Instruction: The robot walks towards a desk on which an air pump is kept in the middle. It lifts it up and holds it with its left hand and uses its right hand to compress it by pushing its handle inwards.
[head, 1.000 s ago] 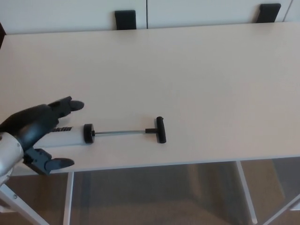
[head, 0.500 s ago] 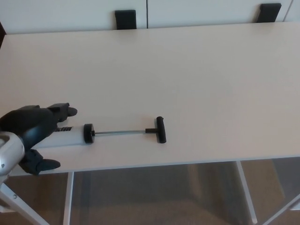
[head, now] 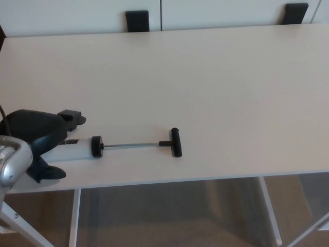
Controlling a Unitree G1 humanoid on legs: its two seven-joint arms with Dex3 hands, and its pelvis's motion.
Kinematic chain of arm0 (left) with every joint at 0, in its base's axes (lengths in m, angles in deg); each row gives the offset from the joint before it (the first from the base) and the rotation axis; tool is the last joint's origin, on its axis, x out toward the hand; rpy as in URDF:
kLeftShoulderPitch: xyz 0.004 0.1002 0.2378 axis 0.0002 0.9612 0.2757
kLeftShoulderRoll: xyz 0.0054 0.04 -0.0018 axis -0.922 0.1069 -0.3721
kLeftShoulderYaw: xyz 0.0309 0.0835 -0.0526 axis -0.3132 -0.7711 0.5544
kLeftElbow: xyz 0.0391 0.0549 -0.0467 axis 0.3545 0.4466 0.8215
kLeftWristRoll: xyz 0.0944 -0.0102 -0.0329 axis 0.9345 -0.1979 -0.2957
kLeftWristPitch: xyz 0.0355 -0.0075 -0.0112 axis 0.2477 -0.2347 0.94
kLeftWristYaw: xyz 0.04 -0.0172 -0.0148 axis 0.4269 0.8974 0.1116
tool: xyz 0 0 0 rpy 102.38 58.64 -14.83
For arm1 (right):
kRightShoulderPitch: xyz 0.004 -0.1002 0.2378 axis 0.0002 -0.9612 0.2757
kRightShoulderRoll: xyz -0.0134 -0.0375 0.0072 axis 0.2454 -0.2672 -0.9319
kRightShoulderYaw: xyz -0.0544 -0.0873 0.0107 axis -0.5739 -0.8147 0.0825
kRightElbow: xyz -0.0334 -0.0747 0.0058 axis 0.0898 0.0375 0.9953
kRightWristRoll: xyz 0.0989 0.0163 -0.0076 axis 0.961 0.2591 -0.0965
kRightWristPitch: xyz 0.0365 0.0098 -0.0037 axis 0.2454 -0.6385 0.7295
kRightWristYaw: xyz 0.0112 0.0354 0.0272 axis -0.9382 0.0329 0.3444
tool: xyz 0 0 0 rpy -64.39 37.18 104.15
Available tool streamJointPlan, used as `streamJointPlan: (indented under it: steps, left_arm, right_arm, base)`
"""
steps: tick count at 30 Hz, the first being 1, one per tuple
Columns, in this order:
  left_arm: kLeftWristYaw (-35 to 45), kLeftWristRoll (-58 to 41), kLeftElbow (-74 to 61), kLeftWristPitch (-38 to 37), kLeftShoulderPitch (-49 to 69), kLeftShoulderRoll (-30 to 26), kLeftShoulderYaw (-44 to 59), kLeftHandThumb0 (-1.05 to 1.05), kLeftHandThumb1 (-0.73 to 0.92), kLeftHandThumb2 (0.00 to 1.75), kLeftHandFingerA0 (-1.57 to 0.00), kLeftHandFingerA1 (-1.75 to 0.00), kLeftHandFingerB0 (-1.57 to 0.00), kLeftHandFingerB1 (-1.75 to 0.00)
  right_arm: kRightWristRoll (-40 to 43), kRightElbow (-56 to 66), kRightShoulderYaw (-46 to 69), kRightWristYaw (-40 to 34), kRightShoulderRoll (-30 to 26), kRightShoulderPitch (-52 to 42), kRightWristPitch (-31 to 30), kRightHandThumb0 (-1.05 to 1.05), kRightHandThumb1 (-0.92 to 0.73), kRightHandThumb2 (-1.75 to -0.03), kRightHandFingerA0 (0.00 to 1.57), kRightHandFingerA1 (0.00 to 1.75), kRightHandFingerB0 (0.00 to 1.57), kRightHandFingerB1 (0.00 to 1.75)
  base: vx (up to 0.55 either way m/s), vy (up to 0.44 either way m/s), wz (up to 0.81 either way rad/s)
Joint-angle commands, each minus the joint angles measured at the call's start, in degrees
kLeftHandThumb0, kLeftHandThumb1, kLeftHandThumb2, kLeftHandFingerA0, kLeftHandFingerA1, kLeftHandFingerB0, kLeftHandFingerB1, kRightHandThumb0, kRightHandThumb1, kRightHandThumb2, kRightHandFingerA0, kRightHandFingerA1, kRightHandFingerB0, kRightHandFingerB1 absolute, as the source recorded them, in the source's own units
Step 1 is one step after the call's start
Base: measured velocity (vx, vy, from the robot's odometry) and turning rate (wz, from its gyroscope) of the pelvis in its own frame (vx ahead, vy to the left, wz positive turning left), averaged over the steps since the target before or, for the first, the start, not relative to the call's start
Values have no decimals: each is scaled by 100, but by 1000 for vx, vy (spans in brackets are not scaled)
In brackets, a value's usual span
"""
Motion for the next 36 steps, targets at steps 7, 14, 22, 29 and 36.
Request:
streamJointPlan:
  steps: [7,14,22,29,36]
  left_arm:
    - [-118,1243,495,-582,-213,294,-322,-59,47,73,-68,-55,-14,-37]
    - [8,1213,863,-691,-244,595,-302,-34,41,87,-75,-70,-3,-43]
    - [242,1730,1359,-591,-358,970,-548,-28,53,101,-85,-90,0,-47]
    - [221,1816,1683,-649,-448,1256,-557,-29,72,62,-67,-122,-18,-28]
    - [-141,1634,1924,-1073,-357,1321,-340,-24,73,62,-76,-92,-60,-42]
  right_arm:
    - [-184,189,-144,-170,-207,47,-156,-33,-60,-57,71,52,54,44]
    - [-165,244,-156,-202,-203,95,-196,-32,-60,-57,72,53,56,44]
    - [-212,325,-230,-283,-186,160,-223,-34,-58,-56,73,52,57,44]
    - [-185,397,-236,-320,-188,206,-271,-34,-58,-56,74,52,58,44]
    - [-208,388,-263,-292,-207,240,-270,-41,-46,-76,67,62,52,55]
  base:
    - [0,0,0]
    - [0,0,0]
    - [0,0,0]
    - [0,0,0]
    - [0,0,0]
